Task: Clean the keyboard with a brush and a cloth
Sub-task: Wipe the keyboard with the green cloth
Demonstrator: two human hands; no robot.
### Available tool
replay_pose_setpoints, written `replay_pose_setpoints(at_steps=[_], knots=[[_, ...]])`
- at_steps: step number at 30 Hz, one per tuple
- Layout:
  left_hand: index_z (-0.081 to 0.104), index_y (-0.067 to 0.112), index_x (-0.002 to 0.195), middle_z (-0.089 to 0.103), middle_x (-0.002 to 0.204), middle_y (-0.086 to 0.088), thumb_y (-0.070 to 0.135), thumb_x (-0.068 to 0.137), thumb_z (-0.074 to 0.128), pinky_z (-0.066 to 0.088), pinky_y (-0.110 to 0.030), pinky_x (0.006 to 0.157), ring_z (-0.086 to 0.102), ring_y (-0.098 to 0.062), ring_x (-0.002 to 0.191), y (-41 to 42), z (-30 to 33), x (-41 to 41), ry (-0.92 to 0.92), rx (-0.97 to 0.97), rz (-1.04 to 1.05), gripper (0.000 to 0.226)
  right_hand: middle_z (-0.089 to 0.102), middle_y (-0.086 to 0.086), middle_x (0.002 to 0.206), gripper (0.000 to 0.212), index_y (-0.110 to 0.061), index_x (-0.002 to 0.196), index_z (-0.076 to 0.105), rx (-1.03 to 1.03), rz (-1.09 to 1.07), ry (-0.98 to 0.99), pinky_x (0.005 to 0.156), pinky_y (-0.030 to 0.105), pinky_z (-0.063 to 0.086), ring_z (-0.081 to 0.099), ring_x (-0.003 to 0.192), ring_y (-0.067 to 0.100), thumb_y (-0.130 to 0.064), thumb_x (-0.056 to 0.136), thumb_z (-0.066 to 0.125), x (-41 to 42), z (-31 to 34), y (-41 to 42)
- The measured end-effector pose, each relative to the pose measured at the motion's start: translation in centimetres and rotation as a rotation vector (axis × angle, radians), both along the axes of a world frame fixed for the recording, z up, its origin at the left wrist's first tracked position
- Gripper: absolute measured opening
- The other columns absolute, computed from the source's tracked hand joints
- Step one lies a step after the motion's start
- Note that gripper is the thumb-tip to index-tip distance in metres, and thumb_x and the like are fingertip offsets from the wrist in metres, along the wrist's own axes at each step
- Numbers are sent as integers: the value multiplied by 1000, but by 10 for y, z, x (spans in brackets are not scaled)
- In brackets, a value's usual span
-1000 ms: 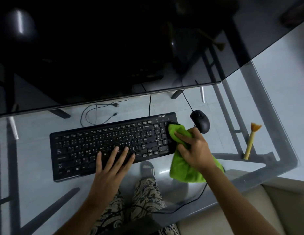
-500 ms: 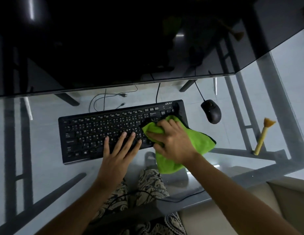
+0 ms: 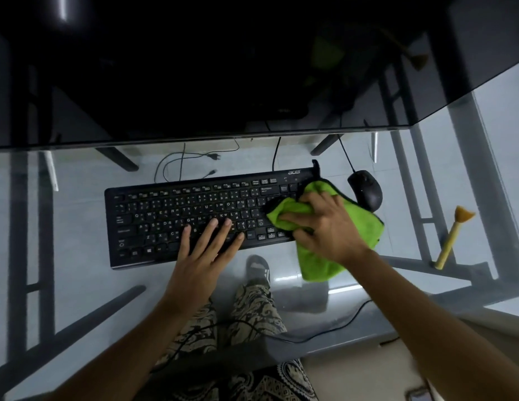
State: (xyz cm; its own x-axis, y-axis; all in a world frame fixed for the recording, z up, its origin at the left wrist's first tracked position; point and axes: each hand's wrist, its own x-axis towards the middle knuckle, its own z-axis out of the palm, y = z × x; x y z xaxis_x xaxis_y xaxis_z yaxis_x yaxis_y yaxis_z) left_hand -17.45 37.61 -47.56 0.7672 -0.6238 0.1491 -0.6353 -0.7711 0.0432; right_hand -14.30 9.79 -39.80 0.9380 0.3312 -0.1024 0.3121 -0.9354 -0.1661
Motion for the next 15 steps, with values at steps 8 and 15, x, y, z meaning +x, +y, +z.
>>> replay_pose_setpoints(at_steps=[8,15], knots=[[28,20,147,22,155,-9,0,81,33,12,-61,113,20,-30,143,0,0,0,20,-15,2,69,58,7,102,34,-32,107,72,12,29,49,79,41,42,50,90,26,-38,81,51,-3,-3,29],[11,9,152,4,159,-20,69,82,40,-1,-56,114,1,-36,146,64,31,8,289,-214,587,97,58,10,101,35,-32,103,74,14,-65,4,77,45,46,52,90,32,-39,79,50,-2,9,27]])
